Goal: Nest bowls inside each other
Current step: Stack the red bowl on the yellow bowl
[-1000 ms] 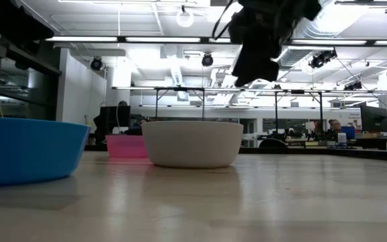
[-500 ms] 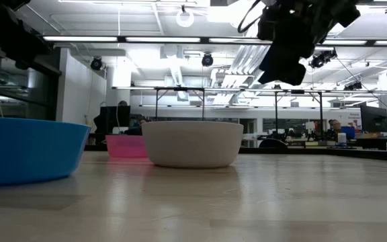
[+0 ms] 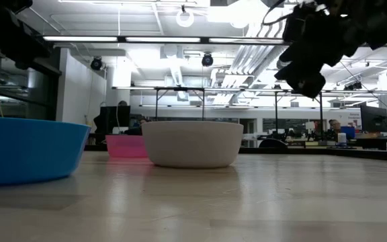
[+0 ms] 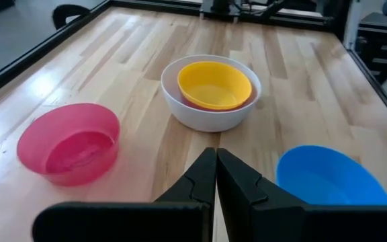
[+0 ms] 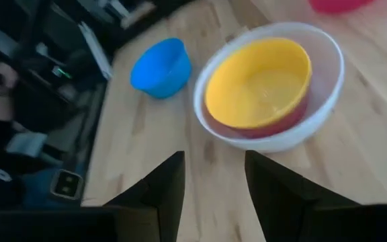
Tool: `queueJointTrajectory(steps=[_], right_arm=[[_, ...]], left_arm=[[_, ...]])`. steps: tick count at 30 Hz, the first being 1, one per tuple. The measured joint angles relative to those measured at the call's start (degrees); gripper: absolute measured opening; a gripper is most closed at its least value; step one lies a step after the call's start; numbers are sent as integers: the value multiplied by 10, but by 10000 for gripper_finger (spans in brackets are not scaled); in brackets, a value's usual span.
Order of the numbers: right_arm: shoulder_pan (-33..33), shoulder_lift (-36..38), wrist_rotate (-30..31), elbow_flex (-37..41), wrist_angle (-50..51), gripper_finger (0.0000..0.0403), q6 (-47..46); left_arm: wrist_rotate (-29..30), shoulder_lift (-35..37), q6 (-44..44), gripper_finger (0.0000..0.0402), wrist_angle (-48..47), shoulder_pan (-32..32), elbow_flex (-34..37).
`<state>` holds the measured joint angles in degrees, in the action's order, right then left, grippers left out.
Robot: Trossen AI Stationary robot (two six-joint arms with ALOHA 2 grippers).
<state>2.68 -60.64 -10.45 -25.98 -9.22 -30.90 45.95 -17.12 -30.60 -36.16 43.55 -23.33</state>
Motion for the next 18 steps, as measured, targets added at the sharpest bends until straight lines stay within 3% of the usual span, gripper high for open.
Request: queueJointTrajectory(steps=[4,11,18], right_arm=[[7,8,-9,28,-49,149,-3],[29,9,-81,72,-168,149,17],[43,9,-99,147,-254,149,8]], left_arm=[[-19,0,0,12,0,-39,0],[-91,-23,12,12,2,-134,0],[-147,-68,81,12,99,-214,0]])
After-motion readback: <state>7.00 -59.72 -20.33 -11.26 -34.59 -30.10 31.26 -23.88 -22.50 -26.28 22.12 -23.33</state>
